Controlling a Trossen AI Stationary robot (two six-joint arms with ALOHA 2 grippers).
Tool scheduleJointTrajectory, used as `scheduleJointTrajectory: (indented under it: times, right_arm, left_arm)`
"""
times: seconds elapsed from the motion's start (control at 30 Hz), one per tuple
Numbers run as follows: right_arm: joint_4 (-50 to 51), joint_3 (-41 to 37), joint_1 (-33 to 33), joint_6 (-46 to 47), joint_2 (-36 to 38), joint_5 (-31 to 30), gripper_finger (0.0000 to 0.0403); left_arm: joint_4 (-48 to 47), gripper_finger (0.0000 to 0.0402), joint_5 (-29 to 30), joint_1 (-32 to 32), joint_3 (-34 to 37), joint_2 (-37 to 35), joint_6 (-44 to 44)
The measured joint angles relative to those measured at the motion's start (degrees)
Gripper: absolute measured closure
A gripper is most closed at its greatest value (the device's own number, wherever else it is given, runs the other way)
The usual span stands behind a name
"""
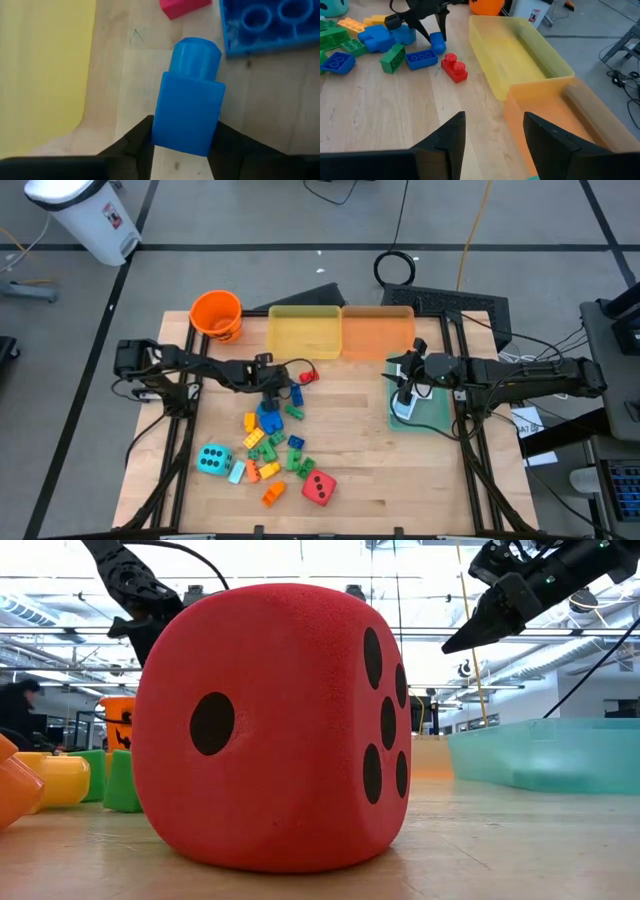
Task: Pick & Place Toys
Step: Put the blue game piece into the orange bin
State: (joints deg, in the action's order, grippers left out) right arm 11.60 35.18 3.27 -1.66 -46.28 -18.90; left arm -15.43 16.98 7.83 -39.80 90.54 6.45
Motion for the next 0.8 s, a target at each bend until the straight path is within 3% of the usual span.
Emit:
scheduleJointTrajectory:
  times: [0.1, 0.53, 0.7, 0.8]
  right_arm:
    - [0.00, 0.00, 0.00, 0.14, 0.00, 0.79, 0.0234]
    - [0.01, 0.00, 0.00, 0.18, 0.00, 2.70, 0.0234]
    - [0.01, 0.00, 0.00, 0.18, 0.00, 2.71, 0.0234]
    - [0.02, 0.00, 0.00, 0.33, 0.00, 2.72, 0.0234]
  left_arm:
    - [0.79, 0.0250, -0.20, -0.04, 0.01, 0.04, -0.58]
    - [1.05, 0.0149, -0.70, -0.01, 0.01, 0.00, -8.27]
    - [1.59, 0.0143, -2.02, 0.73, 0.01, -0.03, -7.40]
    - [1.69, 0.0162, -4.66, 1.97, 0.01, -0.09, -8.05]
